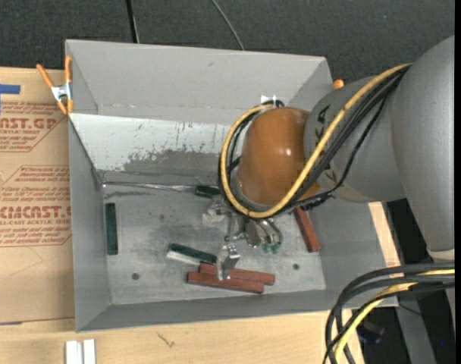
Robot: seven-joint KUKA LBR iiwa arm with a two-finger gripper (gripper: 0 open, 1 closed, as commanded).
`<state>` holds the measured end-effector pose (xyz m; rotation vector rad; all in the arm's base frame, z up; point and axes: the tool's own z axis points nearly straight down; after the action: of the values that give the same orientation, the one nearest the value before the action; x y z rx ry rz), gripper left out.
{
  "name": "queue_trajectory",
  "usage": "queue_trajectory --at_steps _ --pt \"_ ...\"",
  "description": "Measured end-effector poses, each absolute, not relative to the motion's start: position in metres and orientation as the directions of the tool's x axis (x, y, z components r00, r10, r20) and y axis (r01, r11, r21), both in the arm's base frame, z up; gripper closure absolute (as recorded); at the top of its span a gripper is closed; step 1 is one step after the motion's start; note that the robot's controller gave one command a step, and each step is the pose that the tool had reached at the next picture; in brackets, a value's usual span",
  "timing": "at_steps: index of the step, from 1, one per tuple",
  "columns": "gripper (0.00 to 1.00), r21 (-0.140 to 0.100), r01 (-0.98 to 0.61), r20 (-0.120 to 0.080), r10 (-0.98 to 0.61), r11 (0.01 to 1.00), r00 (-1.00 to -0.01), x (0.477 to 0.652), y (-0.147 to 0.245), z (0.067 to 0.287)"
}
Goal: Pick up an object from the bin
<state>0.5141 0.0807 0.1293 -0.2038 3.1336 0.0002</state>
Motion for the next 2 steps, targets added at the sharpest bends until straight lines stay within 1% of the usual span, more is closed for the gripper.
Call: queue_trajectory --at_steps 1,2 --pt "0.0 0.001 0.132 0.0 0.132 0.991 -0.991 0.509 0.101 0.086" --pt "1.0 0.008 0.011 -0.03 0.011 1.0 -0.999 0.507 0.081 0.077"
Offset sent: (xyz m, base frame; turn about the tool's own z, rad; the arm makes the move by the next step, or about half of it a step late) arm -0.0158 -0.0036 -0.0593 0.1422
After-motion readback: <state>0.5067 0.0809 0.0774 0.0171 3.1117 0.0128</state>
